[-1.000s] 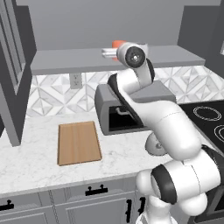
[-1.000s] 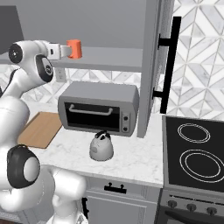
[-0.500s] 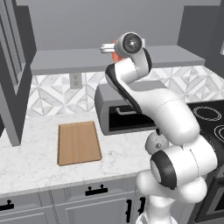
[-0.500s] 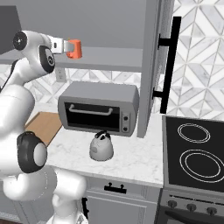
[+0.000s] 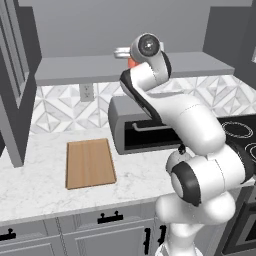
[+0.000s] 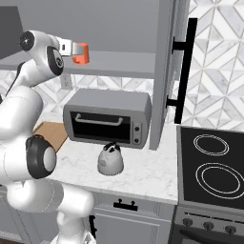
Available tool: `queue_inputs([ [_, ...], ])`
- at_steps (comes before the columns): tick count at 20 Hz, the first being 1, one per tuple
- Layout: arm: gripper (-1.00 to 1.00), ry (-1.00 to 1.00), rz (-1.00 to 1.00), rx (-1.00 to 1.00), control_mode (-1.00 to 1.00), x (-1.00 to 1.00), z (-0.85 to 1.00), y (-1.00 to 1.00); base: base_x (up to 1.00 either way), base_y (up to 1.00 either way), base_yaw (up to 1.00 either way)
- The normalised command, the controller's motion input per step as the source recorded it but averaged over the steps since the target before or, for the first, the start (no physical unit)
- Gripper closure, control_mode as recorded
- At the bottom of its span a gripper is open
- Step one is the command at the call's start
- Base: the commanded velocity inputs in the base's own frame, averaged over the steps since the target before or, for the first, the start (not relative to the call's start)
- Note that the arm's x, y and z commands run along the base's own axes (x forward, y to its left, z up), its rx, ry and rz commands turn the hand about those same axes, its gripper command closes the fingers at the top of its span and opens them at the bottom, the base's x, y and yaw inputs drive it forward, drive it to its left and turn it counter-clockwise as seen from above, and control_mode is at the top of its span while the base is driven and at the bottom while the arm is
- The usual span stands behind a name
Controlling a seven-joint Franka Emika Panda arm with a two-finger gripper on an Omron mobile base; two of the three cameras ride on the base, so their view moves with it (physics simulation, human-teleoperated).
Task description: Pick the kettle from the counter and place it on the tray. Then pick the mug from the cabinet and place it on the tray. Then close the cabinet doors.
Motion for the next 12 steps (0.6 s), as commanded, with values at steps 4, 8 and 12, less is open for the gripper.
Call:
queue_inputs([
  [4, -1.00, 0.00, 0.00, 0.03, -1.00, 0.09, -0.10, -0.12, 0.00, 0.00, 0.00],
  [8, -1.00, 0.00, 0.00, 0.03, -1.00, 0.16, 0.00, -0.07, 0.00, 0.00, 0.00],
  [12, -1.00, 0.00, 0.00, 0.01, -1.00, 0.22, 0.00, 0.00, 0.00, 0.00, 0.00],
])
